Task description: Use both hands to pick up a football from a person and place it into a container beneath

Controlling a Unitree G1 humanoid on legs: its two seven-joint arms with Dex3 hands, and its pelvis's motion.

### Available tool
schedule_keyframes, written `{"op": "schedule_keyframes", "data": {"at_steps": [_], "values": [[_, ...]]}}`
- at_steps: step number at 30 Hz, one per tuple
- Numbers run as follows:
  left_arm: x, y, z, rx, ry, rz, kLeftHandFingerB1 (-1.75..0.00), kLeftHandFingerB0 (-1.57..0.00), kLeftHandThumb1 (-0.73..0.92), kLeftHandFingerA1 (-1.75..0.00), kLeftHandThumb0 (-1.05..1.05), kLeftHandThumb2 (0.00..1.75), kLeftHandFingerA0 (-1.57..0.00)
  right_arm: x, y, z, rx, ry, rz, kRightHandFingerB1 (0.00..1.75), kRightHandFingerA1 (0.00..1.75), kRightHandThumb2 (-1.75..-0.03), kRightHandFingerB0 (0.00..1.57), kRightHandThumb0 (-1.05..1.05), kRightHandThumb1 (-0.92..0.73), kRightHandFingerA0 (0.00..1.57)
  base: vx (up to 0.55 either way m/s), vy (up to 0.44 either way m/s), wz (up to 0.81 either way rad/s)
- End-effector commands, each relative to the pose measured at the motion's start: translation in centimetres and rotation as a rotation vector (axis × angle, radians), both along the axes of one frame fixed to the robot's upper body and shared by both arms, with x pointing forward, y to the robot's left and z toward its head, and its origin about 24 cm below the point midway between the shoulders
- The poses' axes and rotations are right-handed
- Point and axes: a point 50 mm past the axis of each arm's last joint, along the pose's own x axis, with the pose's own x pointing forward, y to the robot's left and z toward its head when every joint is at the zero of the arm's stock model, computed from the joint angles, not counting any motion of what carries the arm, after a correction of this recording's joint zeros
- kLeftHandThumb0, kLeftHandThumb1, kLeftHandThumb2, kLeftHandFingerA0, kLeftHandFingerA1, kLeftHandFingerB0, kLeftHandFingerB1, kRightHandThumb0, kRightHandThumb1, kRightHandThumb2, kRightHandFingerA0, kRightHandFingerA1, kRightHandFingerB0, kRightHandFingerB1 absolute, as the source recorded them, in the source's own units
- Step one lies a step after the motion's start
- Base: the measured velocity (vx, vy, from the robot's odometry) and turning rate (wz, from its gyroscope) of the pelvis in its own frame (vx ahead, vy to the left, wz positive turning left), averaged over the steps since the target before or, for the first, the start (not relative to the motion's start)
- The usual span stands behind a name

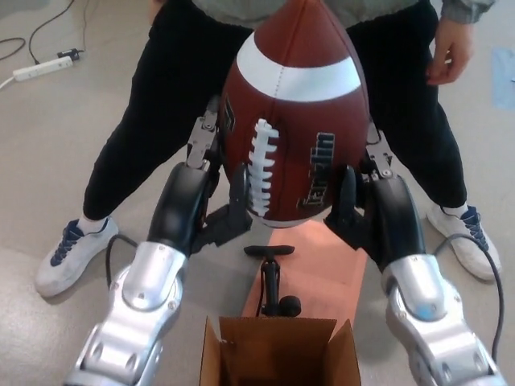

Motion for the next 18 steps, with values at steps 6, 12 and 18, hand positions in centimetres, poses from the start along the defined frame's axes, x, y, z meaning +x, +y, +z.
{"op": "schedule_keyframes", "data": {"at_steps": [6, 12, 18], "values": [[2.2, -0.7, -0.2, -0.014, 0.037, -0.063, -0.08, 0.00, 0.90, -0.10, -0.86, 1.17, 0.00, 2.2, 0.3, 0.4, 0.007, 0.008, 0.027, 0.00, 0.00, -1.09, 0.00, -0.79, -0.86, 0.00, 0.00, 0.000, 0.00], [2.6, 0.3, -0.4, 0.007, 0.050, -0.061, -0.07, 0.00, 0.88, -0.09, -0.88, 1.17, 0.00, 2.6, -0.4, 0.1, -0.070, 0.005, 0.007, 0.11, 0.17, -1.22, 0.00, -0.82, -0.92, 0.00, 0.00, 0.000, 0.00], [3.6, 7.6, -0.5, -0.093, 0.129, 0.095, 0.00, 0.00, 0.82, -0.01, -0.88, 1.05, 0.00, 2.6, -6.3, -0.9, -0.130, 0.063, -0.169, 0.09, 0.17, -1.20, 0.00, -0.83, -0.92, 0.00, 0.00, 0.000, 0.00]]}}
